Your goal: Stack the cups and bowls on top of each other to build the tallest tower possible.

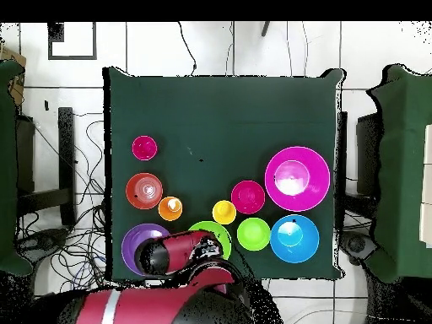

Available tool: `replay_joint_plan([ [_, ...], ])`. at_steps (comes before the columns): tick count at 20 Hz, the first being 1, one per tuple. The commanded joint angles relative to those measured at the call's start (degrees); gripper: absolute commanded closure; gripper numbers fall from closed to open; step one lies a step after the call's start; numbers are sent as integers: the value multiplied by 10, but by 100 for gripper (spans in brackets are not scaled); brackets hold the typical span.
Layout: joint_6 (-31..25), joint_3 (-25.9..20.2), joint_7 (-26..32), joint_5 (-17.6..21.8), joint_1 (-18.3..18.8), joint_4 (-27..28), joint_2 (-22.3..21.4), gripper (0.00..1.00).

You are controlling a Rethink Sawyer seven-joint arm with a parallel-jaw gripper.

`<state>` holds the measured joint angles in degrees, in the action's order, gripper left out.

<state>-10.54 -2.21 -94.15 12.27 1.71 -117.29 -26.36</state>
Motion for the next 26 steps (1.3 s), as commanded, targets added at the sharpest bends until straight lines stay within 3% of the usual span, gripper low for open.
replay_joint_plan([
  [1, -74, -77, -43, -18, 40, 12, -66, 100],
  [11, -81, -97, -39, 0, 65, 2, -83, 100],
  [19, -121, -137, -30, -15, 91, -25, -121, 100],
  [26, -217, -225, -20, -80, 143, -83, -211, 100],
])
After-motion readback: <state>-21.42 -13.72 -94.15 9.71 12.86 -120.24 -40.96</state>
